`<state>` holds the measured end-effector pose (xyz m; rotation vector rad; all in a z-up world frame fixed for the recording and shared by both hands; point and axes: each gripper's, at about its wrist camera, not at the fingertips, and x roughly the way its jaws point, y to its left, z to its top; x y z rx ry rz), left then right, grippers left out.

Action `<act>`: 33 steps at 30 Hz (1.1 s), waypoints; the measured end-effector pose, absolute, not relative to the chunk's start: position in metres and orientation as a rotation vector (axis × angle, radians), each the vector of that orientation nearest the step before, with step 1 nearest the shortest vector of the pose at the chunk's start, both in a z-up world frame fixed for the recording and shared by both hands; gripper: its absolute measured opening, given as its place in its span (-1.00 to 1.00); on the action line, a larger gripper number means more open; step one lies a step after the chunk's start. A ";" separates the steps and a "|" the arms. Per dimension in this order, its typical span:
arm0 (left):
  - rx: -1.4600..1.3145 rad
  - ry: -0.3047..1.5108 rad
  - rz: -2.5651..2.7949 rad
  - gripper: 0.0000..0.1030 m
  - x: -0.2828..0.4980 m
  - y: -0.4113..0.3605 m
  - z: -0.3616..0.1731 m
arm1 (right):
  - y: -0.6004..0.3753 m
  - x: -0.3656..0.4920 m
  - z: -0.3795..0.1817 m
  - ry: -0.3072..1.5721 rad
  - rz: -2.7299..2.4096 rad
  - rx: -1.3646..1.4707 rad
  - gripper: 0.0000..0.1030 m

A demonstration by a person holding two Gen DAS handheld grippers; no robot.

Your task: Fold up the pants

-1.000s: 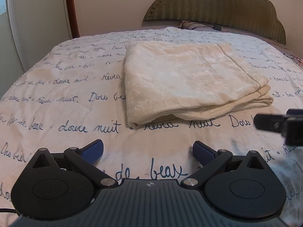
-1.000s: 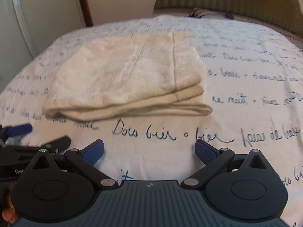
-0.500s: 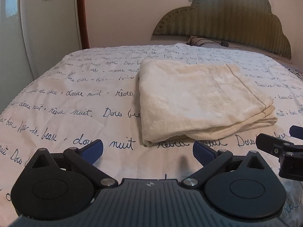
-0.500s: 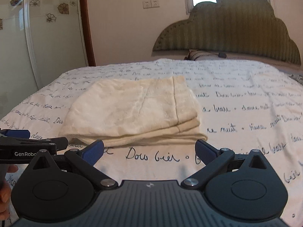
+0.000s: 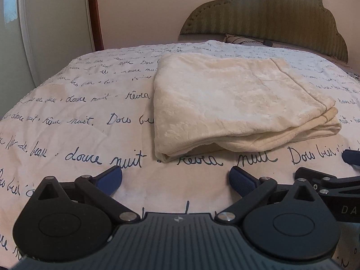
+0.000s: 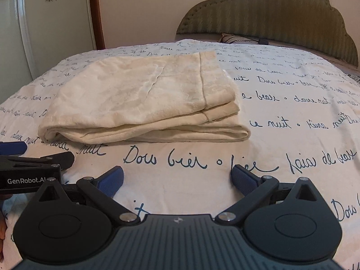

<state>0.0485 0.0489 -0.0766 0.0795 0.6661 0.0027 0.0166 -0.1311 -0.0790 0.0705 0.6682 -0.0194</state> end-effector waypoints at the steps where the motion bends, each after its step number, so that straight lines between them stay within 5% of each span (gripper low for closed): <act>1: 0.075 0.667 0.002 1.00 0.048 0.050 -0.077 | -0.129 0.016 -0.079 0.670 -0.024 0.055 1.00; 33: 0.043 0.658 0.000 1.00 0.047 0.053 -0.077 | -0.123 0.014 -0.079 0.657 -0.043 0.017 1.00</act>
